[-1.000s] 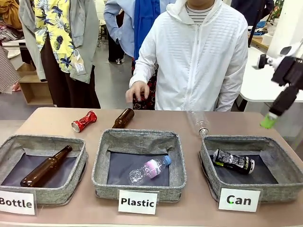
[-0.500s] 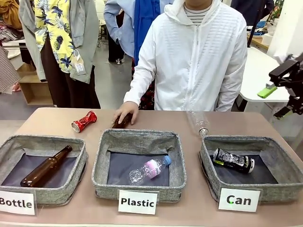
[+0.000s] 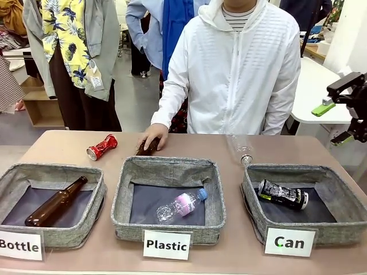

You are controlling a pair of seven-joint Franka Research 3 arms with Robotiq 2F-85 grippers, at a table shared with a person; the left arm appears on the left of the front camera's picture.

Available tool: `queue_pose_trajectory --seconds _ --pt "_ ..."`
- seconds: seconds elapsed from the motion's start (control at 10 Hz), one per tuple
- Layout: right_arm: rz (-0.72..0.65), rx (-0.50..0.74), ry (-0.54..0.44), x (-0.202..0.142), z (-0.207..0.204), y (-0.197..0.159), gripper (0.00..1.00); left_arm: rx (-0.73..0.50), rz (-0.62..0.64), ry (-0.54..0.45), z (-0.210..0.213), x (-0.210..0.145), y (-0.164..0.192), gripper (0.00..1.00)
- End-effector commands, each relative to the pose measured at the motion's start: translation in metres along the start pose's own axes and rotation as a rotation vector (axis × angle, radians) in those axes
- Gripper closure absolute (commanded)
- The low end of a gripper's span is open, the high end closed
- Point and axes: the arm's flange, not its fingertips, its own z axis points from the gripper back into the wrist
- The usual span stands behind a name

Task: Sort the can waste into the basket.
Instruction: Pick up the can waste from the table and place it in the right Fabric basket.

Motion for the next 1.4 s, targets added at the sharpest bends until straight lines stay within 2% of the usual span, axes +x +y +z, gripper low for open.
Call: queue_pose_trajectory --seconds 0.0,0.6,0.7,0.8,0.9,1.1,1.3 --pt "0.035 -0.023 0.006 0.001 0.006 -0.003 0.0 0.011 0.008 0.003 -0.001 -0.004 0.002 0.0" --pt "0.035 -0.023 0.006 0.001 0.006 -0.003 0.0 0.0 0.0 0.0 0.0 0.0 0.0 0.0" --pt "0.035 -0.023 0.006 0.001 0.006 -0.003 0.0 0.018 -0.071 -0.097 0.035 -0.017 -0.021 0.0" --pt "0.035 -0.023 0.006 0.001 0.006 -0.003 0.0 -0.017 -0.155 -0.09 0.065 -0.021 -0.037 0.0" --pt "0.035 -0.023 0.006 0.001 0.006 -0.003 0.0 -0.003 -0.153 -0.133 0.083 -0.018 -0.046 0.0" --pt "0.035 -0.023 0.006 0.001 0.006 -0.003 0.0 -0.182 -0.247 -0.192 0.134 -0.034 -0.052 0.0" --pt "0.035 -0.023 0.006 0.001 0.006 -0.003 0.0 -0.242 -0.285 -0.2 0.151 -0.046 -0.048 0.0"
